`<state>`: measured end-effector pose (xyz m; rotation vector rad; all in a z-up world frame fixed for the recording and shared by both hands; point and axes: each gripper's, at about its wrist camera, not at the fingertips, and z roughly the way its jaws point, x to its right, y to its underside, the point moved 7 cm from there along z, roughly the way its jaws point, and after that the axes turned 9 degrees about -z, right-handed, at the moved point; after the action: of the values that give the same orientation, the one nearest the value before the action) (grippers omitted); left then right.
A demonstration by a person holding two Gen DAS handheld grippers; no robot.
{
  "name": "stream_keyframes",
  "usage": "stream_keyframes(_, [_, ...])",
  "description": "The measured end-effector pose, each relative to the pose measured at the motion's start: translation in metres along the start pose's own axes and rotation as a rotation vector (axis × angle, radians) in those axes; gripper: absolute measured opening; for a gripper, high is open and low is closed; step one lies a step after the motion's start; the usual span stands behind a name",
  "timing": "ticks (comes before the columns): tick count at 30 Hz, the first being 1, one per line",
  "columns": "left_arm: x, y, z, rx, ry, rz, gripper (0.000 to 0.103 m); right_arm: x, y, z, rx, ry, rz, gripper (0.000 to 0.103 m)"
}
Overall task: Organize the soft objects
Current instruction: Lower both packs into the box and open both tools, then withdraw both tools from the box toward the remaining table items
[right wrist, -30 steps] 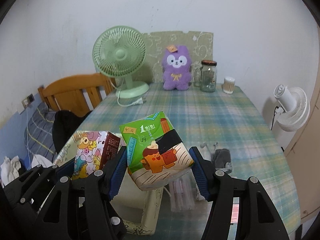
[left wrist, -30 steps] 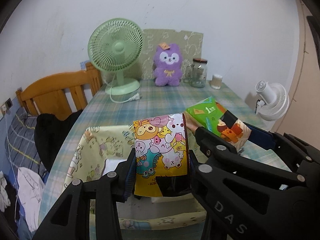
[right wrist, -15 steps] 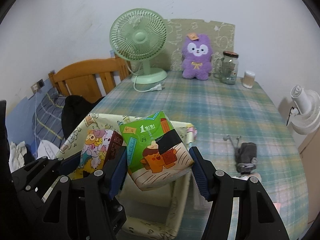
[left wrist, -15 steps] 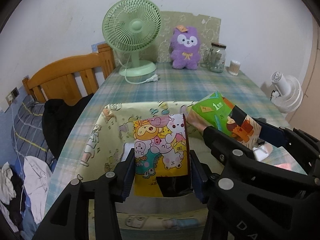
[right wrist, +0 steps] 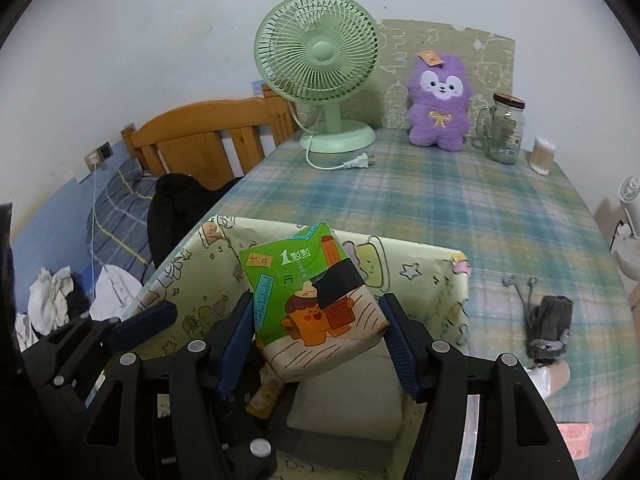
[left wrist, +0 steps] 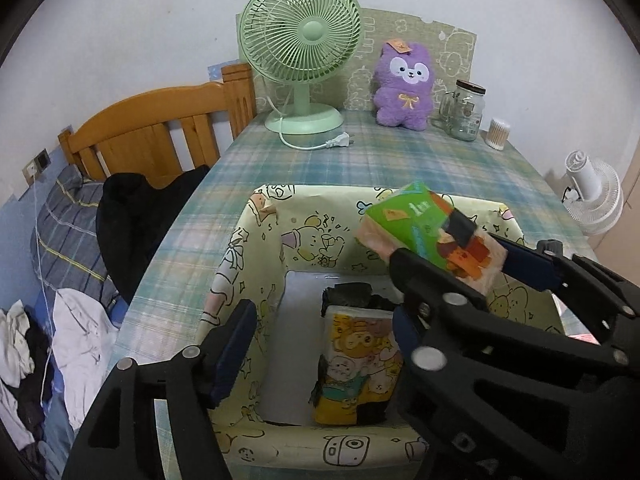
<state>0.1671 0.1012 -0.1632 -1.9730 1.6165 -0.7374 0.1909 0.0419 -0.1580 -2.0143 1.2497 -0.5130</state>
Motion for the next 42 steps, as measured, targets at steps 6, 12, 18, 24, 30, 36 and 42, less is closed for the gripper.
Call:
stream_keyframes(6, [0.004, -0.001, -0.001, 0.004, 0.012, 0.004, 0.079, 0.001, -0.005, 0.003, -0.014, 0.017, -0.037, 0.073])
stream_keyframes(12, [0.011, -0.002, -0.003, 0.010, 0.033, 0.006, 0.081, 0.008, -0.005, -0.004, -0.004, 0.038, -0.037, 0.082])
stream_keyframes(18, [0.025, -0.002, -0.012, 0.031, 0.040, 0.029, 0.081, 0.019, -0.002, -0.016, -0.004, 0.057, -0.006, 0.082])
stream_keyframes(24, [0.040, -0.005, -0.024, 0.061, 0.061, 0.043, 0.081, 0.031, 0.000, -0.036, 0.019, 0.101, 0.015, 0.083])
stream_keyframes(30, [0.052, -0.008, -0.041, 0.104, 0.062, 0.053, 0.081, 0.041, -0.003, -0.060, 0.057, 0.139, 0.031, 0.083])
stream_keyframes(36, [0.064, -0.010, -0.058, 0.141, 0.072, 0.063, 0.083, 0.048, -0.005, -0.081, 0.095, 0.153, 0.040, 0.083])
stream_keyframes(42, [0.077, -0.012, -0.074, 0.180, 0.083, 0.066, 0.087, 0.057, -0.006, -0.101, 0.130, 0.162, 0.054, 0.085])
